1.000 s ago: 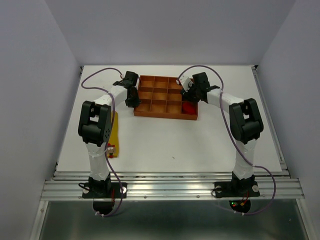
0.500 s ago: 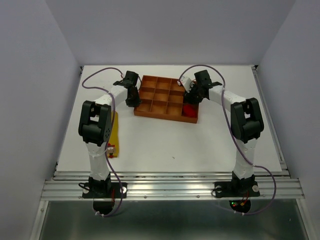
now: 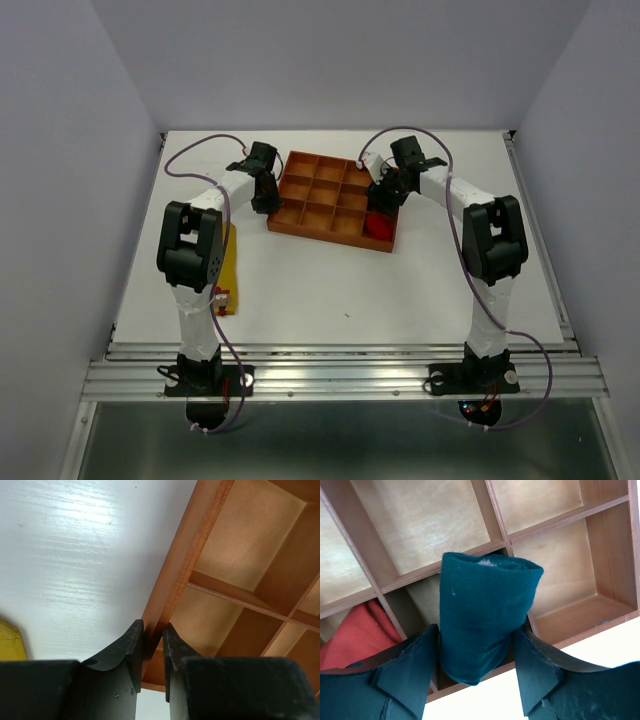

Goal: Roll the socks
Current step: Place the sock in the storage box.

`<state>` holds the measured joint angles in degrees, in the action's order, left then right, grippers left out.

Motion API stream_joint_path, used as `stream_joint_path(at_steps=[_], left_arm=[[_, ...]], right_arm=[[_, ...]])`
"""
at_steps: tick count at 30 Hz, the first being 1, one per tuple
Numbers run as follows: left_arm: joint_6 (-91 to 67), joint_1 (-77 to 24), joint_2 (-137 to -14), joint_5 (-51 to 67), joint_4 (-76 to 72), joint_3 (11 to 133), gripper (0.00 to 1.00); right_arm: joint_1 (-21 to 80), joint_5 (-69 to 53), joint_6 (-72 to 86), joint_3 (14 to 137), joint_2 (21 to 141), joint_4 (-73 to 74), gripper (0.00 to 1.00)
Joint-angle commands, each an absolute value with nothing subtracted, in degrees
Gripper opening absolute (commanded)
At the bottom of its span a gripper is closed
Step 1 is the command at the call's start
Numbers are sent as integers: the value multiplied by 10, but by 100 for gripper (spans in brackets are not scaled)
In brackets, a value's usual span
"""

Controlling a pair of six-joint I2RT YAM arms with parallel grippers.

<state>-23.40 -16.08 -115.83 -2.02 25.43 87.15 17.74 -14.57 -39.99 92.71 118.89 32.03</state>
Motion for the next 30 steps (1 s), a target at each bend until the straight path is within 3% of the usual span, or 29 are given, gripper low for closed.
stream_joint_path(at_steps=[1, 14, 30], left_arm=[[-297, -161, -1194, -33, 234, 879, 0], [-324, -162, -1192, -33, 229, 865, 0], [-327, -162, -1191, -32, 228, 861, 0]], right_arm=[[192, -209, -374, 950, 1194, 381, 67], [192, -168, -339, 962, 1163, 323, 73], [192, -206, -333, 971, 1149, 303, 74]])
